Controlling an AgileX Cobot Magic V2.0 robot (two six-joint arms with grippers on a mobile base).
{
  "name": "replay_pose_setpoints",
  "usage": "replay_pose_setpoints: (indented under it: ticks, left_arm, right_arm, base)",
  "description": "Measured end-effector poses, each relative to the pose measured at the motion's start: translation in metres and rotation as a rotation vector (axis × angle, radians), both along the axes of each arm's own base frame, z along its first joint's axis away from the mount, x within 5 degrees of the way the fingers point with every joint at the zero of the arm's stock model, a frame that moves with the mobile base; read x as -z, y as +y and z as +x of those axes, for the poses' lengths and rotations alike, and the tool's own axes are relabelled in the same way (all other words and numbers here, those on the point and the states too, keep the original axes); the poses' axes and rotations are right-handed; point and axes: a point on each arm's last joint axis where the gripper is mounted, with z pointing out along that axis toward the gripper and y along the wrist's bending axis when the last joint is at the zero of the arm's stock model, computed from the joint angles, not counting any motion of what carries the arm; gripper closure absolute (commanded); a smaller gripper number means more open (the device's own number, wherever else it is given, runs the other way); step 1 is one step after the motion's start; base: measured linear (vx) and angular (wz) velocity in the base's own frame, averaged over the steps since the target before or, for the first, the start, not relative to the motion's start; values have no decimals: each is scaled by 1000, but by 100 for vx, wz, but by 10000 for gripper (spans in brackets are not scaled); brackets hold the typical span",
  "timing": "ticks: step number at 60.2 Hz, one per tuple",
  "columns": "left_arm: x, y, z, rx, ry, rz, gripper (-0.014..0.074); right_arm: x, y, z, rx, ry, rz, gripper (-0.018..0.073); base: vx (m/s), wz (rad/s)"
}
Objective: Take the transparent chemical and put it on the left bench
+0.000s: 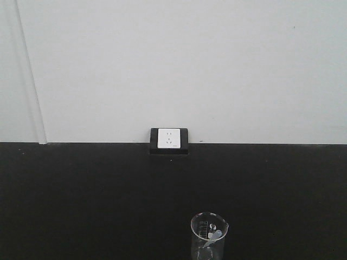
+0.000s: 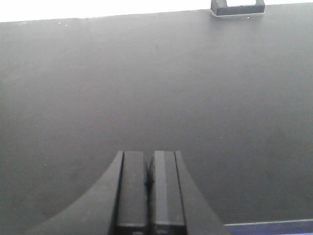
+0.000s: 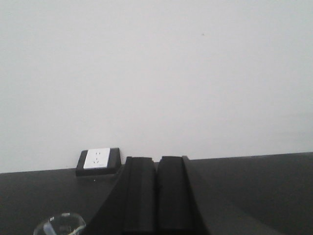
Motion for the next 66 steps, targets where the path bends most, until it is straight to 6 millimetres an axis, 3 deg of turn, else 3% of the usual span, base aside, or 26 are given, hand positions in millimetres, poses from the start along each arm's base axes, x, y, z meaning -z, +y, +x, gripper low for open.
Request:
replay_pose_setpoints:
  ticks: [11,16,26,35,46,61,66]
  left_arm:
    - [0,0,0,0,0,0,600]
    - [0,0,0,0,0,0,600]
    - [0,0,0,0,0,0,600]
    - [0,0,0,0,0,0,600]
    - [0,0,0,0,0,0,600]
    - [0,0,0,0,0,0,600]
    - [0,0,0,0,0,0,600]
  right_arm:
    - [-47,1,33,0,67,1,567]
    - [-59,2,53,0,114,0,567]
    - [-61,3,83,-4,209,63,561]
    - [-54,4,96,-3,272,88,519]
    - [-48,4,104,-1,315,83,358]
    - [-43,5,110,-1,335,29,-31]
    - [-45,5,113,-2,304,24,-110]
  base:
    - [0,0]
    - [0,0]
    - [0,0]
    - [0,0]
    - [0,0]
    - [0,0]
    - [0,0]
